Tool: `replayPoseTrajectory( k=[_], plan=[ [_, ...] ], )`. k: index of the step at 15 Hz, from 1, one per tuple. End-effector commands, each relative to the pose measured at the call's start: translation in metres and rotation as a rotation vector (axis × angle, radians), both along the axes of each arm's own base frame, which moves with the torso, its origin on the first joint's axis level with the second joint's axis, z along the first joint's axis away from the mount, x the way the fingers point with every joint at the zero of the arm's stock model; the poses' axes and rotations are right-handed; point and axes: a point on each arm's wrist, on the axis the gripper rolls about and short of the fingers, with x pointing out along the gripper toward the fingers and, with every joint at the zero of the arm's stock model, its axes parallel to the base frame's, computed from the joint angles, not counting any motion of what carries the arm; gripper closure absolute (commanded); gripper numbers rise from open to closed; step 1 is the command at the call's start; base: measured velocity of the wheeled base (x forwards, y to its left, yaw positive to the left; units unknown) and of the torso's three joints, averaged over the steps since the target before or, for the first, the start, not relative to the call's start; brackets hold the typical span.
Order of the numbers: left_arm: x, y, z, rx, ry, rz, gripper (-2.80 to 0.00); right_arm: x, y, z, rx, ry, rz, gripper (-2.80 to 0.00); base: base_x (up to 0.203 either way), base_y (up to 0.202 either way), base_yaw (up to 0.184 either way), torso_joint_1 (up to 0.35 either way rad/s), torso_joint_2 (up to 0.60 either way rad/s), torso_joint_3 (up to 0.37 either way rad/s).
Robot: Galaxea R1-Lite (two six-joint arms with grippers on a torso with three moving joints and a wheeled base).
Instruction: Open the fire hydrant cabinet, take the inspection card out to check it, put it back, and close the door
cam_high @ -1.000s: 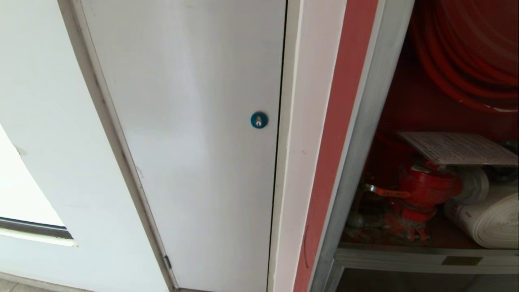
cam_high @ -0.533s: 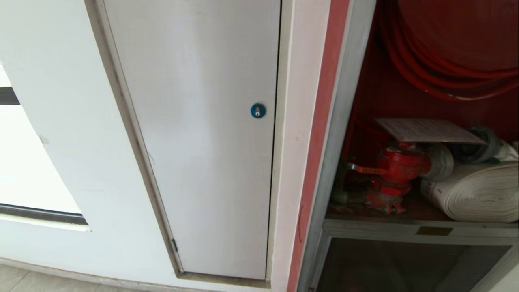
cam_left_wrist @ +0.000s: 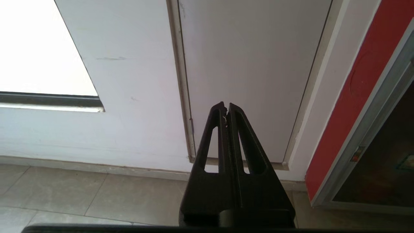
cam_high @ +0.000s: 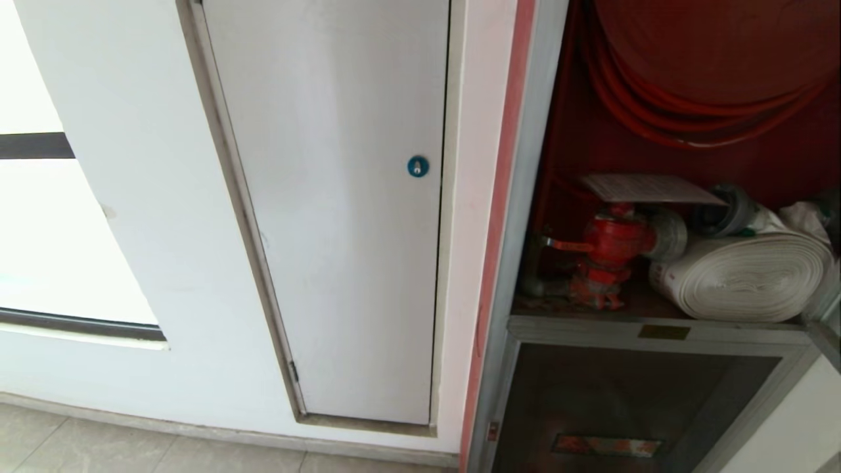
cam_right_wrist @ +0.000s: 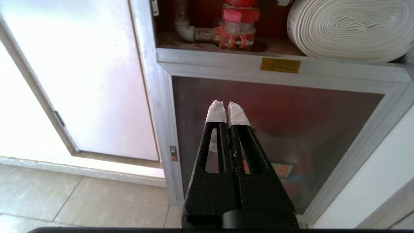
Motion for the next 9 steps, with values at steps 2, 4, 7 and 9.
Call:
replayPoseTrajectory(
  k=[2,4,7,9],
  plan=[
    [0.0004,0.0000,-0.0017,0.000,0.005,-0.001,0.00,-0.0001,0.0000,-0.0001,0.000,-0.001,0.001,0.00,-0.196,0.000,0.001,0.001,0.00,0.002],
    [0.0004,0.0000,-0.0017,0.001,0.005,0.001,0.00,-0.0001,0.0000,-0.0001,0.000,-0.001,0.001,0.00,-0.195,0.000,0.001,0.004,0.00,0.001],
    [0.0004,0.0000,-0.0017,0.000,0.005,-0.001,0.00,-0.0001,0.0000,-0.0001,0.000,-0.001,0.001,0.00,-0.195,0.000,0.001,-0.001,0.00,-0.001],
    [0.0004,0.0000,-0.0017,0.000,0.005,0.001,0.00,-0.0001,0.0000,-0.0001,0.000,-0.001,0.001,0.00,-0.196,0.000,0.001,0.004,0.00,0.003]
  ],
)
